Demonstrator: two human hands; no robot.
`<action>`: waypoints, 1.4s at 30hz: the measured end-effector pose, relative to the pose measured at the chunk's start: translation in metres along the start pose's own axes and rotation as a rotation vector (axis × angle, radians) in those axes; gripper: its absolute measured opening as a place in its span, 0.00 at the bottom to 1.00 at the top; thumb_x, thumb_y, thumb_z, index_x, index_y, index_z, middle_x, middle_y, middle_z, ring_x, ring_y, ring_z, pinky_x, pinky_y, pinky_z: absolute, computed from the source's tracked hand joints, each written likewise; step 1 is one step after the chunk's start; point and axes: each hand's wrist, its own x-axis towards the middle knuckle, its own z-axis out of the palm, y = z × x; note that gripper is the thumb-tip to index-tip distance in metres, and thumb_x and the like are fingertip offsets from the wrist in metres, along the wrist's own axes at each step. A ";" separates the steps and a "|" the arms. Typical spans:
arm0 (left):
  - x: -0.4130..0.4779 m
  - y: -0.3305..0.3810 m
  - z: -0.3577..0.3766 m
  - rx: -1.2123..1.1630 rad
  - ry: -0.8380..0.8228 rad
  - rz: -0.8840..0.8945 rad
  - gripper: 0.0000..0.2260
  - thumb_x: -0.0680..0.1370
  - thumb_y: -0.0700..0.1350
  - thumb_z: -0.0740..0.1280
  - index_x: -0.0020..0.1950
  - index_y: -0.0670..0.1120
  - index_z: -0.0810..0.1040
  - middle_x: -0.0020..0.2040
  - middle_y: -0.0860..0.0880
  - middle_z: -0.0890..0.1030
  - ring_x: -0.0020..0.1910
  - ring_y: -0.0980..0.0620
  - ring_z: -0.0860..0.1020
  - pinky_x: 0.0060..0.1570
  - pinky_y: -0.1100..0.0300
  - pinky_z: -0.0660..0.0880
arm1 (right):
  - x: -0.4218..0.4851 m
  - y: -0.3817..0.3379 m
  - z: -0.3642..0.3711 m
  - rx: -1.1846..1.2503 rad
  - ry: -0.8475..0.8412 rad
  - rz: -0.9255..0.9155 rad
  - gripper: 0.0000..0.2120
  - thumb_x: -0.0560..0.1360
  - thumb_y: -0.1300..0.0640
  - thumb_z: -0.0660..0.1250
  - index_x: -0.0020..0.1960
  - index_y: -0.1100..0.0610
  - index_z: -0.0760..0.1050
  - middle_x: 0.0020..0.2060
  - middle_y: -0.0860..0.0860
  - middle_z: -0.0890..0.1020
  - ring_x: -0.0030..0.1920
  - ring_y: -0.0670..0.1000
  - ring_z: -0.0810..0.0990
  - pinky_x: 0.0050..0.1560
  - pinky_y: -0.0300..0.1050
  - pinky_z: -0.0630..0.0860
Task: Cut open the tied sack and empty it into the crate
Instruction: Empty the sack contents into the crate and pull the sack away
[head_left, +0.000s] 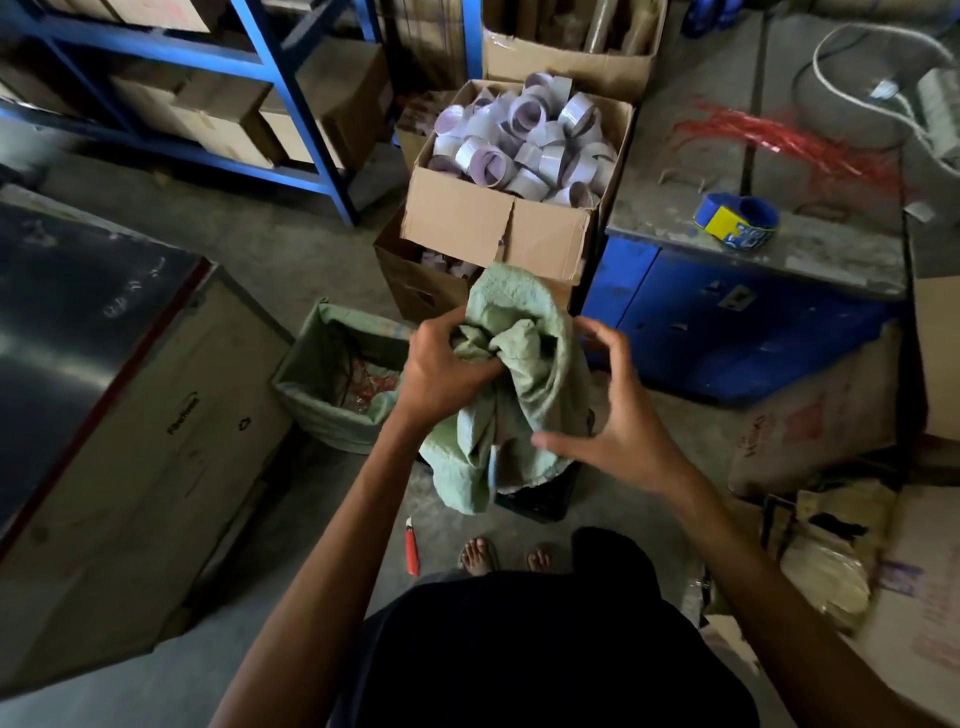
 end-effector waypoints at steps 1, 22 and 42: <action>0.000 0.001 0.001 -0.071 0.004 -0.048 0.14 0.68 0.43 0.80 0.52 0.43 0.84 0.44 0.51 0.87 0.43 0.56 0.85 0.44 0.55 0.83 | -0.001 0.006 0.005 -0.126 -0.002 -0.008 0.62 0.57 0.36 0.82 0.80 0.53 0.53 0.78 0.51 0.61 0.78 0.51 0.63 0.76 0.49 0.63; -0.028 -0.036 -0.001 0.364 -0.448 -0.248 0.67 0.57 0.54 0.85 0.82 0.44 0.44 0.83 0.43 0.48 0.82 0.42 0.48 0.79 0.48 0.51 | 0.043 -0.040 0.005 0.309 0.346 0.185 0.22 0.69 0.68 0.76 0.48 0.42 0.77 0.43 0.26 0.83 0.50 0.27 0.80 0.52 0.27 0.75; 0.029 0.012 0.003 -1.127 0.030 -0.499 0.21 0.76 0.48 0.68 0.66 0.41 0.77 0.67 0.39 0.78 0.69 0.40 0.74 0.69 0.46 0.71 | 0.034 0.018 -0.019 -0.521 -0.217 0.309 0.78 0.47 0.24 0.76 0.78 0.40 0.26 0.82 0.48 0.36 0.82 0.56 0.36 0.78 0.66 0.38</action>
